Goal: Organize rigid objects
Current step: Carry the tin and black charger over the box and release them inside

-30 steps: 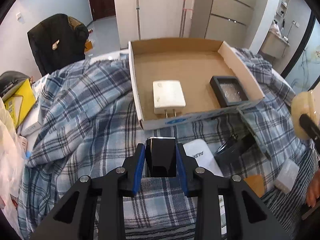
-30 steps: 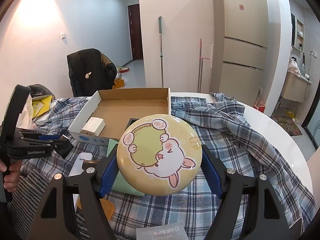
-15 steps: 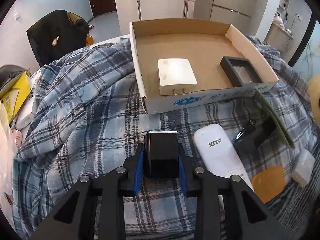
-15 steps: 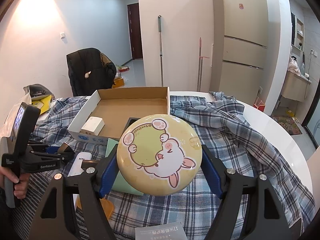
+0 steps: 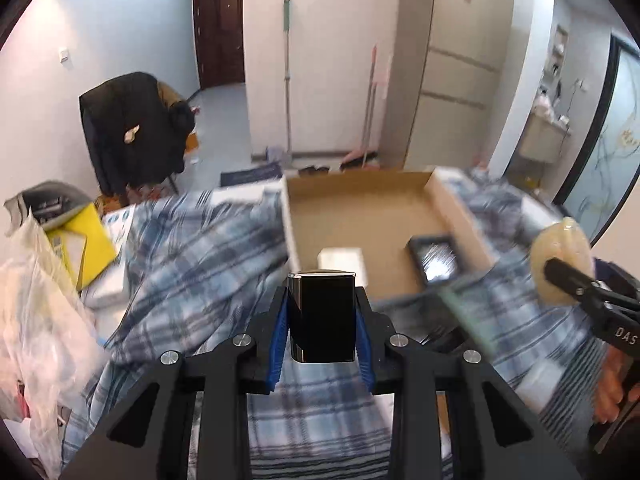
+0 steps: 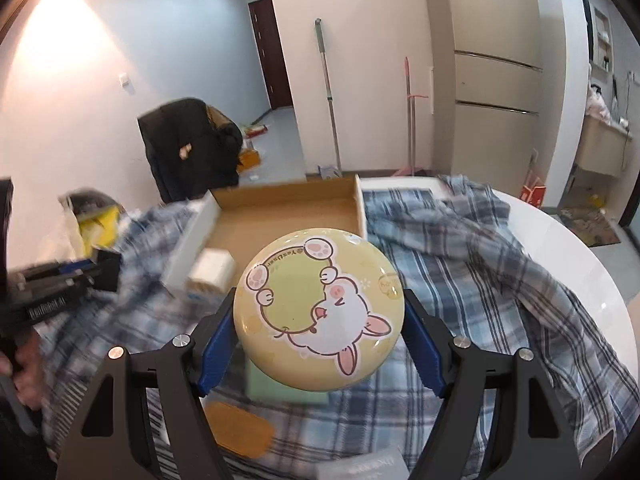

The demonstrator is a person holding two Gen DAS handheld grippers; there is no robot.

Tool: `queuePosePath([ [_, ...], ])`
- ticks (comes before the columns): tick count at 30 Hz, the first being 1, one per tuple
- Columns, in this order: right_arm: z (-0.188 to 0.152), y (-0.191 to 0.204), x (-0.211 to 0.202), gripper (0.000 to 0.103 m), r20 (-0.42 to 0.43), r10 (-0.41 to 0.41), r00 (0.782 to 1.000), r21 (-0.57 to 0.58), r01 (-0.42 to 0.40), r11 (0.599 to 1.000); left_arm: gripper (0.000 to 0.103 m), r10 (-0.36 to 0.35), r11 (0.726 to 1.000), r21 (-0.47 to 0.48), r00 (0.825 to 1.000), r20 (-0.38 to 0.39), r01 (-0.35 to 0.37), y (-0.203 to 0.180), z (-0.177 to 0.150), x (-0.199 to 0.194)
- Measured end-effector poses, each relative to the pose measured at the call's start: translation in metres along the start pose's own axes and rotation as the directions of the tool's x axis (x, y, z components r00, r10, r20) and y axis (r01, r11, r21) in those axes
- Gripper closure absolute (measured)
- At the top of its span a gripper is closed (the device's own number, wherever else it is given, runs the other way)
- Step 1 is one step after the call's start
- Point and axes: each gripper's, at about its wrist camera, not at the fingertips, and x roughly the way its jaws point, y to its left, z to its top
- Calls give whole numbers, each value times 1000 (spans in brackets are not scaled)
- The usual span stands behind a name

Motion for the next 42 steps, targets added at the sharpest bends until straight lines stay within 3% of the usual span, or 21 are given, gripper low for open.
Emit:
queuePosePath([
  [6, 55, 15, -6, 29, 111, -38, 993, 40, 34, 999, 71, -9, 1000, -20, 987, 163, 13, -24, 59, -21],
  [12, 115, 21, 27, 29, 154, -48, 987, 106, 32, 994, 71, -49, 981, -169, 970, 237, 91, -18, 105, -14],
  [14, 114, 15, 40, 29, 168, -83, 982, 149, 58, 987, 71, -78, 976, -179, 967, 241, 124, -17, 111, -8],
  [17, 101, 6, 66, 29, 141, -77, 987, 150, 56, 987, 71, -49, 985, -151, 969, 243, 87, -20, 113, 12],
  [22, 77, 0, 118, 29, 20, -63, 998, 50, 62, 997, 71, -39, 999, 16, 962, 269, 36, -28, 95, 63],
  [25, 72, -15, 140, 29, -38, 8, 999, 118, -4, 993, 71, -34, 999, 13, 980, 196, 32, -28, 87, 94],
  [30, 63, -18, 153, 29, -47, -52, 998, 89, 57, 994, 71, -16, 999, -33, 998, 63, 18, -14, 79, 138],
  [34, 61, -9, 156, 29, -45, -53, 998, 61, 56, 997, 71, -28, 997, -72, 998, -51, 24, -5, 70, 164],
  [37, 60, -3, 159, 29, -31, -53, 998, 42, 54, 998, 71, 19, 994, -106, 990, -141, -34, 1, 66, 179],
  [42, 59, 2, 168, 29, -50, -76, 996, -4, 76, 997, 71, 35, 993, -102, 984, -176, -54, 3, 61, 188],
])
